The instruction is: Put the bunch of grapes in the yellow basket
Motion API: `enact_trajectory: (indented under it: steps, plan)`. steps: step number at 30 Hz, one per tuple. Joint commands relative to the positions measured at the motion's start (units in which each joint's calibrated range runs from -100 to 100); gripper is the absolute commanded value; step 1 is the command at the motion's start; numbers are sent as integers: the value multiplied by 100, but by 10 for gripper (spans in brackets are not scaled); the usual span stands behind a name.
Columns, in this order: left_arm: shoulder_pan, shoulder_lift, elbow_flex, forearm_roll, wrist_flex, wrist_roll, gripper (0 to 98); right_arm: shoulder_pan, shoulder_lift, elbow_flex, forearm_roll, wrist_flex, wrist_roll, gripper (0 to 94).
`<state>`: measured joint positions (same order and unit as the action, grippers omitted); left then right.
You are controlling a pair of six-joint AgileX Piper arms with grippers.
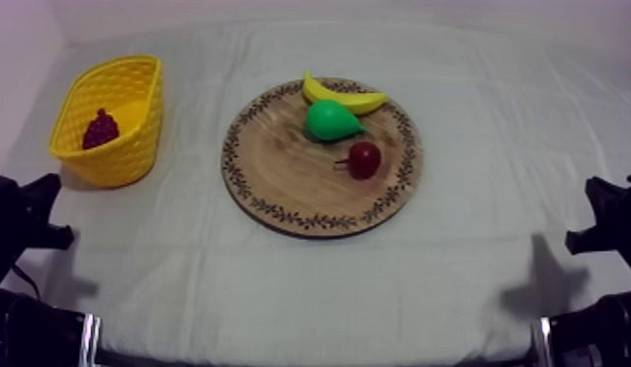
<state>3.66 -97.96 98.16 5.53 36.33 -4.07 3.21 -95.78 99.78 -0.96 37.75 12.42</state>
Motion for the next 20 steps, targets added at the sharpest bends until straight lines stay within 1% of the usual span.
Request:
enact_trajectory:
  steps: [1,2,3,6,11,20]
  plan:
    - [8,-162,25,-332,-40,1136,0,1,2,-1,0,-1,-1,3]
    - [10,-174,43,-457,-53,1306,0,1,2,-1,0,-1,-1,3]
    - [11,-183,55,-552,-65,1395,0,1,2,-1,0,-1,0,3]
    - [13,-197,74,-699,-87,1402,0,1,2,-1,0,-1,-1,3]
    - [14,-203,82,-762,-98,1410,0,1,2,-1,0,-1,-1,3]
    - [14,-204,92,-775,-100,1476,0,1,2,-1,0,-1,0,3]
